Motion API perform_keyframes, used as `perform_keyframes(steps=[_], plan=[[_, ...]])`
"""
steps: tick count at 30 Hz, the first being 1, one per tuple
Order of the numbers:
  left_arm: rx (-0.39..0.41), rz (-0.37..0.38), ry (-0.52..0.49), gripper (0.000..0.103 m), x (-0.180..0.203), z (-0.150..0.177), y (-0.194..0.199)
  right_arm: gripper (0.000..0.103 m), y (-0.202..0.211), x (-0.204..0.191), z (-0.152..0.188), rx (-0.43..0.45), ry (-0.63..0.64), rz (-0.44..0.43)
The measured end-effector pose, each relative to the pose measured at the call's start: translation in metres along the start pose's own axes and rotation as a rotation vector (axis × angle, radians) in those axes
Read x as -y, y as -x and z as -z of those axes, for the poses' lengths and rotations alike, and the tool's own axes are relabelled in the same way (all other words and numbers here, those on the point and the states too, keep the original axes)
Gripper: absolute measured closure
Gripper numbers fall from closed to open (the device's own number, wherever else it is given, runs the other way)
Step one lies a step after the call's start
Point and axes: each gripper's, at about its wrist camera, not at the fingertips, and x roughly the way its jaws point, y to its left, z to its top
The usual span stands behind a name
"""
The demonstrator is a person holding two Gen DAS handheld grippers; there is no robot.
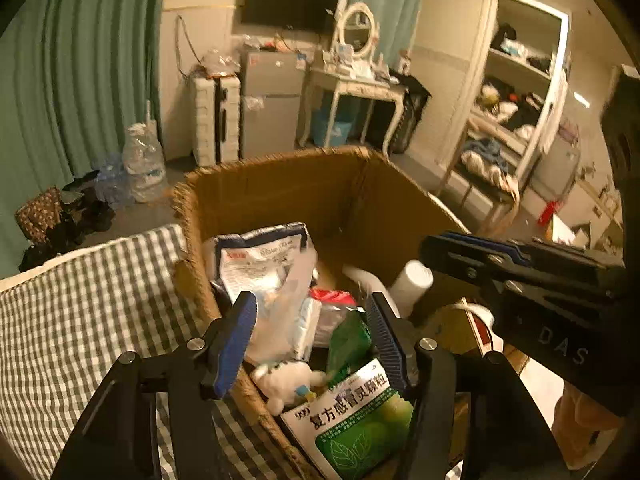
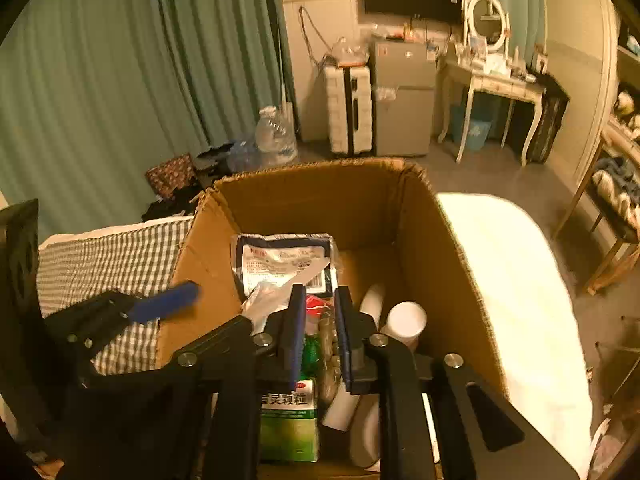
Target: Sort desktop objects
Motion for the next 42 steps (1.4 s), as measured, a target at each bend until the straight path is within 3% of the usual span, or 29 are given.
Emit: perform_keyframes(steps=[3,8,10,11,14,19,24,29,36,39,42], plan=[[0.022,0.004,0.046,0.042,-0.008,-0.006,0.011,0.077,0.011,0.000,0.001,0.033,-0.001,0.015],[0.104,-0.036,0.090,0.027,-0.024,-0.017,0.042,0.061,0.032,-0.011,-0.003,0.096,0.012,0.038],[0.123,-0.064,0.092,0.025,-0.028,-0.019,0.055,0.044,0.041,-0.016,-0.005,0.126,0.013,0.034],[0.134,-0.079,0.094,0.024,-0.032,-0.020,0.062,0.041,0.047,-0.019,-0.006,0.148,0.009,0.019],[0.174,-0.145,0.095,0.017,-0.043,-0.024,0.083,0.034,0.061,-0.031,-0.007,0.213,0.007,0.007],[0.235,-0.246,0.108,0.000,-0.064,-0.022,0.120,0.013,0.077,-0.051,-0.008,0.275,0.038,0.021],[0.279,-0.387,0.042,0.000,-0.078,-0.009,0.154,0.000,0.093,-0.066,-0.012,0.363,0.057,-0.024],[0.291,-0.482,0.029,0.000,-0.096,0.010,0.183,0.000,0.106,-0.084,-0.011,0.412,0.065,-0.035],[0.221,-0.511,0.105,0.000,-0.136,0.026,0.210,0.000,0.107,-0.126,-0.008,0.410,0.121,-0.063],[0.234,-0.525,0.115,0.000,-0.148,0.035,0.227,0.000,0.101,-0.147,-0.005,0.399,0.166,-0.032],[0.247,-0.546,0.142,0.000,-0.161,0.048,0.243,0.000,0.092,-0.170,0.002,0.371,0.164,-0.063]])
